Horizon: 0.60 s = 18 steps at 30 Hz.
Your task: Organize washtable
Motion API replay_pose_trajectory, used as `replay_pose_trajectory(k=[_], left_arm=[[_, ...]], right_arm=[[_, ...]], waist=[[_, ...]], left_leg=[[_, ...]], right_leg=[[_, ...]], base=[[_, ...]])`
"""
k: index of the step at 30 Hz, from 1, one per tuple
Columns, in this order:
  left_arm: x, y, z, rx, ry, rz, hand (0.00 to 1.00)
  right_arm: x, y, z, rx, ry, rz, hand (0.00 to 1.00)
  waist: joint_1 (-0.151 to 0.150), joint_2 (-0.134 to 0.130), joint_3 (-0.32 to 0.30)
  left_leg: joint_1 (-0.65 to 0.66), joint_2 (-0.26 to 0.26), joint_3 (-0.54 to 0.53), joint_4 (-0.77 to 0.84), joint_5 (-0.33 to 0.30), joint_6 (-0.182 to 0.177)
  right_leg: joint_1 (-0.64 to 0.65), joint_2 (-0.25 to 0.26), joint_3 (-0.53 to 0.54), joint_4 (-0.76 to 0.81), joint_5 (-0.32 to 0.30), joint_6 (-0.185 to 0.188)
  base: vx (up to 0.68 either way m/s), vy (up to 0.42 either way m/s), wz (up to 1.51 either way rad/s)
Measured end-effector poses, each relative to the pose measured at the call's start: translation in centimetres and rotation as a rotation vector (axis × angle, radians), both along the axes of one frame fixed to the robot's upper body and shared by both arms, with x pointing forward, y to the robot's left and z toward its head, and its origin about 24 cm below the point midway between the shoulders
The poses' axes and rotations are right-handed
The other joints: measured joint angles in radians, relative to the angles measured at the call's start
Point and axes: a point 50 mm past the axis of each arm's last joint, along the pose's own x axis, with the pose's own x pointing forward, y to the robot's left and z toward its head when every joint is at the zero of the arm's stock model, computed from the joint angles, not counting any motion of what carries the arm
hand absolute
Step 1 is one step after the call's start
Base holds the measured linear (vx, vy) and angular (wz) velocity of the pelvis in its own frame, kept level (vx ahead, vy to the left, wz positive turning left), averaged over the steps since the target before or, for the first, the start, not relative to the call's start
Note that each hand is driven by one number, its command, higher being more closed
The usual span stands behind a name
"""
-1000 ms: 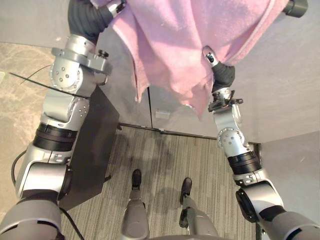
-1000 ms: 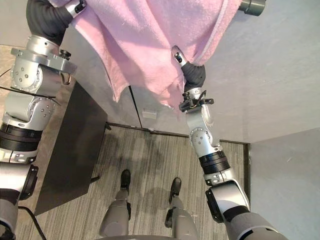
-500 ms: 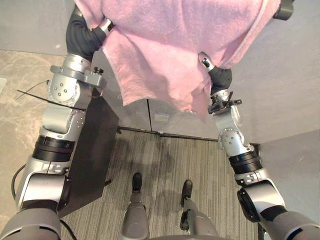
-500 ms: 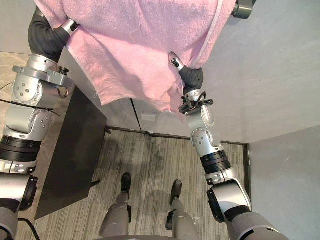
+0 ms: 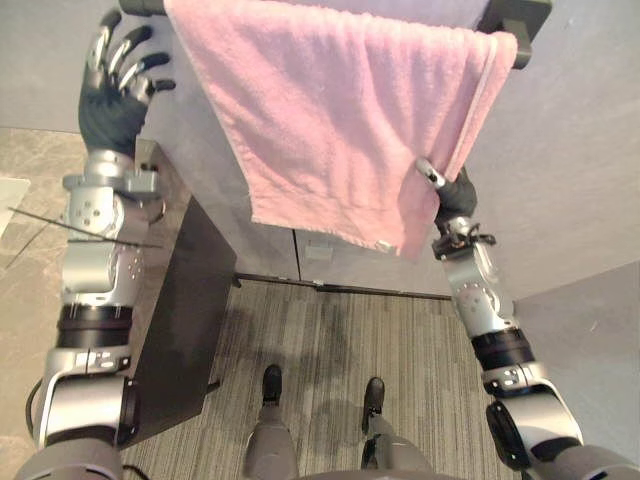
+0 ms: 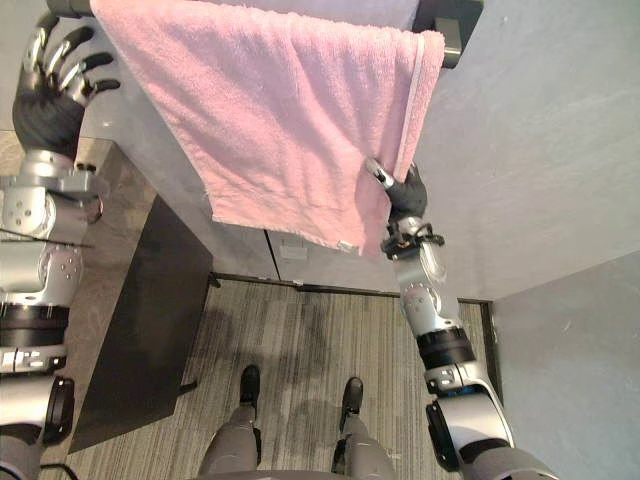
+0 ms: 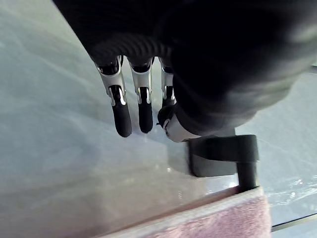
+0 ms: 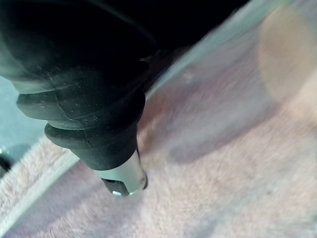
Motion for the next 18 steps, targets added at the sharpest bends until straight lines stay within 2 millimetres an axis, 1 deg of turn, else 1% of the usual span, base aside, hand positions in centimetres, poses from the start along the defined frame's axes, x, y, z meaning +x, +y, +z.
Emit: replay_pose_trajectory(k=[2,3,5,6,7,8,9,10,11,13,15,16,18], left_arm=[[-0.4,0.7,-2.2,0.010,0.077,0.028,0.00],[-0.6,0.7,-2.8,0.013,0.098,0.034,0.00],[-1.5,0.9,-5.7,-0.004,0.172,0.054,0.00],[-1.8,1.0,-6.4,-0.004,0.193,0.066,0.00],[-2.4,1.4,-8.0,-0.001,0.241,0.086,0.00],[-3.2,1.8,-9.4,0.000,0.289,0.115,0.00],[-3.7,2.0,-10.2,0.004,0.314,0.131,0.00],[-4.6,2.1,-11.4,0.000,0.348,0.150,0.00],[-5.4,2.1,-12.4,-0.001,0.378,0.157,0.00],[-6.5,2.1,-13.8,-0.017,0.417,0.173,0.00],[-8.4,1.7,-16.2,-0.043,0.489,0.197,0.00],[-8.9,1.6,-16.9,-0.057,0.507,0.206,0.00],[-11.1,0.9,-19.6,-0.100,0.602,0.226,0.00]], right_arm=[[-0.7,-0.5,-1.8,-0.003,0.058,-0.015,0.00],[-0.9,-0.7,-2.5,-0.006,0.080,-0.017,0.00],[-2.3,-1.3,-5.1,-0.036,0.171,-0.032,0.00],[-2.7,-1.4,-5.8,-0.041,0.195,-0.033,0.00],[-3.4,-1.7,-7.2,-0.050,0.239,-0.041,0.00],[-4.1,-1.8,-8.2,-0.065,0.274,-0.045,0.00],[-4.6,-1.9,-8.7,-0.070,0.291,-0.044,0.00],[-5.5,-2.2,-9.4,-0.071,0.310,-0.043,0.00],[-6.4,-2.4,-10.0,-0.077,0.325,-0.046,0.00],[-7.5,-2.5,-10.9,-0.084,0.352,-0.049,0.00],[-9.2,-2.5,-12.8,-0.074,0.422,-0.064,0.00],[-9.7,-2.5,-13.3,-0.065,0.440,-0.069,0.00],[-11.7,-2.1,-15.2,-0.031,0.515,-0.073,0.00]], waist=[[-0.003,0.000,-0.001],[-0.003,0.001,-0.004],[-0.002,0.002,-0.032],[-0.002,0.001,-0.040],[-0.001,0.002,-0.055],[-0.001,0.002,-0.057],[-0.002,0.002,-0.057],[0.000,0.002,-0.059],[-0.001,0.002,-0.066],[-0.001,0.001,-0.082],[-0.002,0.004,-0.105],[-0.002,0.005,-0.111],[-0.004,0.010,-0.123]], left_leg=[[0.013,0.000,0.004,0.000,-0.006,-0.005],[0.015,0.000,0.004,0.000,-0.008,-0.005],[0.017,0.001,0.005,0.000,-0.012,-0.008],[0.018,0.001,0.005,0.000,-0.015,-0.011],[0.020,0.003,0.006,0.000,-0.016,-0.011],[0.034,0.004,0.009,0.000,-0.017,-0.011],[0.042,0.004,0.011,0.000,-0.024,-0.015],[0.054,0.005,0.013,0.000,-0.028,-0.014],[0.059,0.005,0.014,0.000,-0.031,-0.015],[0.062,0.005,0.014,-0.001,-0.035,-0.019],[0.071,0.004,0.017,-0.007,-0.038,-0.017],[0.073,0.004,0.018,-0.007,-0.039,-0.016],[0.087,0.003,0.021,-0.008,-0.041,-0.012]], right_leg=[[0.010,0.000,0.001,0.000,-0.001,0.001],[0.012,0.000,0.001,0.000,-0.001,0.000],[0.013,0.000,0.002,-0.001,-0.003,0.000],[0.013,0.001,0.002,-0.001,-0.004,0.000],[0.015,0.002,0.003,-0.001,-0.004,-0.001],[0.025,0.003,0.006,-0.001,-0.006,-0.002],[0.032,0.004,0.008,-0.001,-0.009,-0.001],[0.042,0.004,0.011,-0.001,-0.014,-0.004],[0.046,0.004,0.013,-0.002,-0.022,0.003],[0.048,0.004,0.017,-0.002,-0.023,0.002],[0.055,0.004,0.024,-0.002,-0.029,0.003],[0.056,0.004,0.025,-0.002,-0.030,0.003],[0.067,0.003,0.027,0.000,-0.033,0.004]], base=[[-0.03,0.001,-0.06],[-0.03,0.000,-0.04],[0.00,0.000,0.00],[0.00,0.000,0.00],[-0.01,-0.004,-0.05],[-0.01,-0.005,-0.07],[-0.02,-0.004,-0.09],[-0.03,-0.004,-0.06],[-0.02,-0.004,-0.05],[0.00,-0.002,-0.02],[-0.01,-0.002,-0.04],[0.00,-0.001,-0.03],[0.02,-0.001,-0.04]])
